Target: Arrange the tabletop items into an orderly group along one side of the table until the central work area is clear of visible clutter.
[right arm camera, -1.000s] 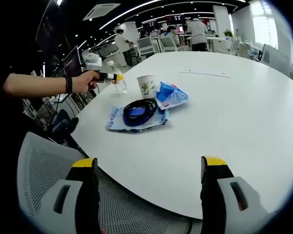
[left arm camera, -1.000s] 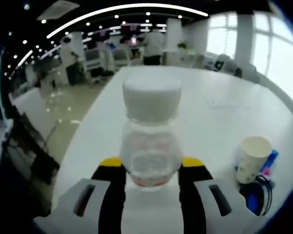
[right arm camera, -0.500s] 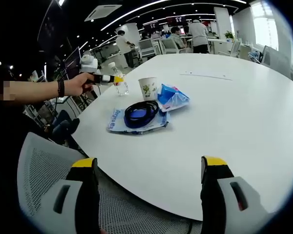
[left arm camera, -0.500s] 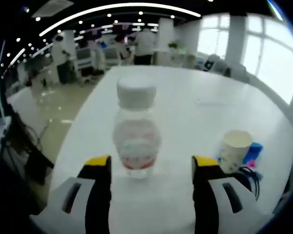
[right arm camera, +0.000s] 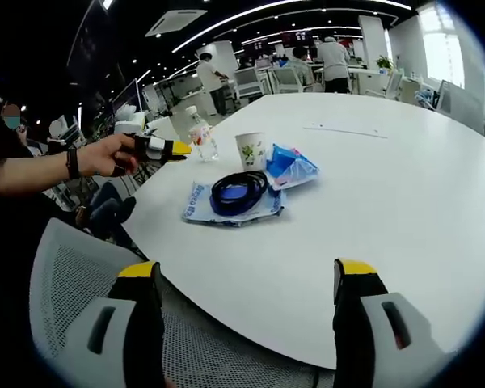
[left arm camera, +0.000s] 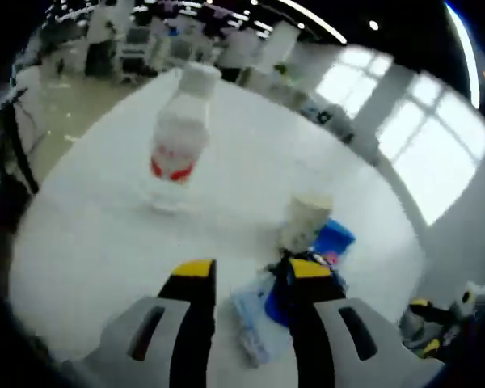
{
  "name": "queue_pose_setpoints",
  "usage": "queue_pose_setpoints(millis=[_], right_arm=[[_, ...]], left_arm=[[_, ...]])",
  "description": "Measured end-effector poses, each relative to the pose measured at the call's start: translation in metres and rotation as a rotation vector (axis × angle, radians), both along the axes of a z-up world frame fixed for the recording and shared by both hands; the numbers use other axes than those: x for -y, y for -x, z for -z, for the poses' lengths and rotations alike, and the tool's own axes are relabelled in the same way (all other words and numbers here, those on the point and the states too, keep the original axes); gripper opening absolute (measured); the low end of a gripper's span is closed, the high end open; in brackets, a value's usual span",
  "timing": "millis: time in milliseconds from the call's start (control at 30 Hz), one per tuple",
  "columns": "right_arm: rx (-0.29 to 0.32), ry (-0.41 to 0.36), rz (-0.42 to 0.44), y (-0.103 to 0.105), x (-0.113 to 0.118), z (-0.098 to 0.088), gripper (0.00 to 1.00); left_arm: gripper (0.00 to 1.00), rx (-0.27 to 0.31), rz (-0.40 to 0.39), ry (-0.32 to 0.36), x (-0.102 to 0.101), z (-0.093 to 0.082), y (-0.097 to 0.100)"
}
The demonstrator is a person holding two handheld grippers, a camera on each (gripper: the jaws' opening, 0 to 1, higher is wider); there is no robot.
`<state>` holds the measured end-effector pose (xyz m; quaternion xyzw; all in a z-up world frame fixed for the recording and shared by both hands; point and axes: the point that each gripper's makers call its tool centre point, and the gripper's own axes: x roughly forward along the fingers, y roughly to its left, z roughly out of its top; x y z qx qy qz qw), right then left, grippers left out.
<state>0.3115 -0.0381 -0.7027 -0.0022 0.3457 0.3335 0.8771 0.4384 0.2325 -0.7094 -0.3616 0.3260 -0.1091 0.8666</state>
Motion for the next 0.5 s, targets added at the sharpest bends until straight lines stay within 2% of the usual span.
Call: queue_pose_setpoints(millis=[67, 133, 167, 267, 367, 500], right_arm=[[0.006, -0.004, -0.005, 0.0, -0.001, -0.002, 0.87], [0.009, -0.007, -0.012, 0.001, -0.003, -0.002, 0.87], [0.01, -0.008, -0.015, 0.001, -0.004, -0.002, 0.87], [0.012, -0.013, -0.024, 0.002, -0.006, -0.003, 0.88], [0.009, -0.014, -0.031, 0.003, -0.008, -0.003, 0.88], [0.0, -0.018, -0.048, 0.007, -0.012, -0.001, 0.88]], left_arm=[[0.26, 0.018, -0.043, 0.133, 0.008, -0.007, 0.007], [0.23, 0.041, -0.042, 0.108, 0.011, -0.007, 0.016], [0.2, 0.05, -0.029, 0.118, 0.016, -0.009, 0.02], [0.18, 0.054, 0.012, 0.127, 0.031, -0.013, 0.035], [0.19, 0.043, 0.097, 0.077, 0.05, -0.01, 0.055], [0.19, 0.019, 0.128, 0.026, 0.059, 0.0, 0.07]])
